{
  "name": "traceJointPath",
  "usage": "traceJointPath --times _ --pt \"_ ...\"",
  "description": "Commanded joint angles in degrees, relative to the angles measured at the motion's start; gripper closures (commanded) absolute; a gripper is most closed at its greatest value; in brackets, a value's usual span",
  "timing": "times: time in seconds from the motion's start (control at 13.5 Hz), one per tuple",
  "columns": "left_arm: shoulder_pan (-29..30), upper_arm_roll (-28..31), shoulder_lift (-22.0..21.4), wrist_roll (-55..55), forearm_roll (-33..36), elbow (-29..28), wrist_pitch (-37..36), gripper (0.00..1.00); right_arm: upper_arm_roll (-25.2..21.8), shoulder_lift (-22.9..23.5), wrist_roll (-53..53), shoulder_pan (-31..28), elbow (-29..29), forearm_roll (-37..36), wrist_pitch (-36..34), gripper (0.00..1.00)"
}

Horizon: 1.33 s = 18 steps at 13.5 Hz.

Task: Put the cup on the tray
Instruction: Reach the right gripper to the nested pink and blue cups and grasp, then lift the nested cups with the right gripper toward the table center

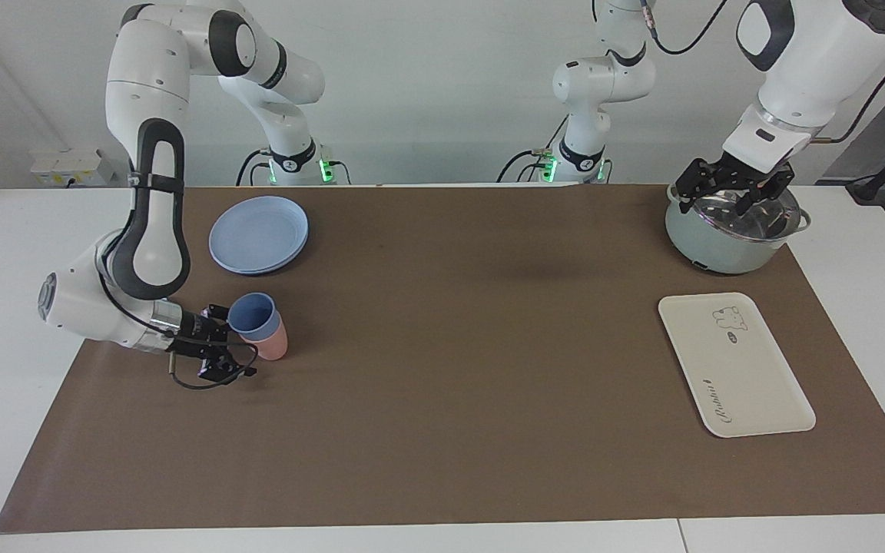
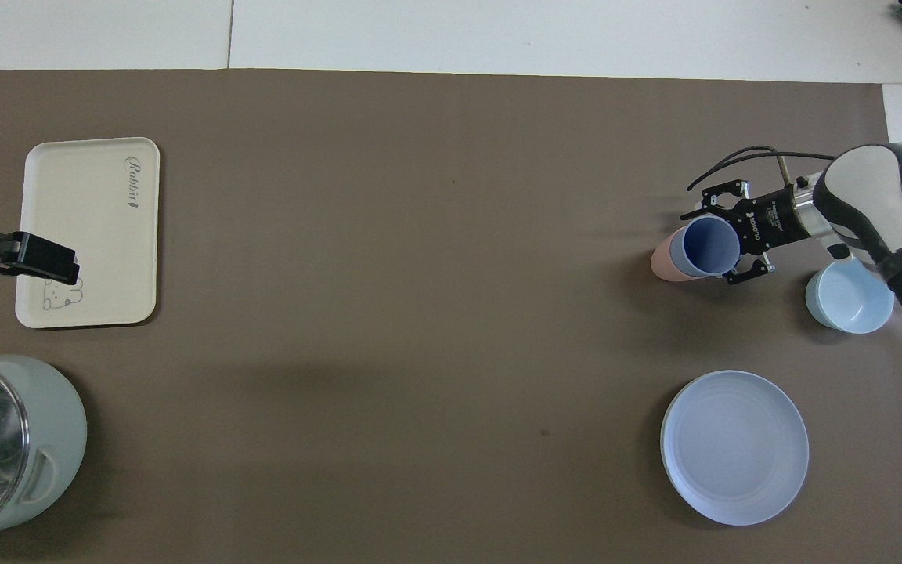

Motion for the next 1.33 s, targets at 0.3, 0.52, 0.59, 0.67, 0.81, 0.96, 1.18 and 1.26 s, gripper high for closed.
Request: traceJointPath --times 0.3,0.52,0.59,0.67,0.81,0.96,1.18,1.26 --pt "0.6 -0.1 -1.7 0.2 -0.5 -2.0 0.6 0.00 1.3 -4.0 -1.6 0.4 -7.1 5.5 0.1 0.04" --pt "0.6 -0.1 -1.7 0.2 -0.5 -2.0 0.6 0.00 2.5 -4.4 -1.7 0.4 -7.5 6.2 -0.8 0.08" --pt "0.6 -0.1 -1.7 0.2 -0.6 -2.0 0.6 0.00 2.9 -4.4 -2.0 0.4 -7.5 6.2 -1.3 0.42" --pt "0.6 -0.1 -1.7 0.2 -0.5 -2.0 0.6 0.00 3.7 -4.7 -2.8 0.3 -7.5 6.9 -2.0 0.99" --pt "0.6 -0.1 -1.7 0.2 -0.5 -2.0 0.5 0.00 3.8 -6.3 -2.4 2.1 -8.2 10.1 -1.4 1.00" --pt "0.6 -0.1 -1.7 0.2 -0.5 -2.0 0.6 0.00 3.9 -8.6 1.0 3.9 -8.2 10.6 -1.4 1.00" --pt "0.6 -0.1 -1.7 0.2 -0.5 -2.0 0.5 0.00 3.9 -11.9 11.4 9.1 -7.7 10.6 1.1 1.00" --pt "0.6 -0.1 -1.7 0.2 -0.5 -2.0 0.6 0.00 3.9 -12.7 14.1 10.9 -7.6 11.3 2.1 1.00"
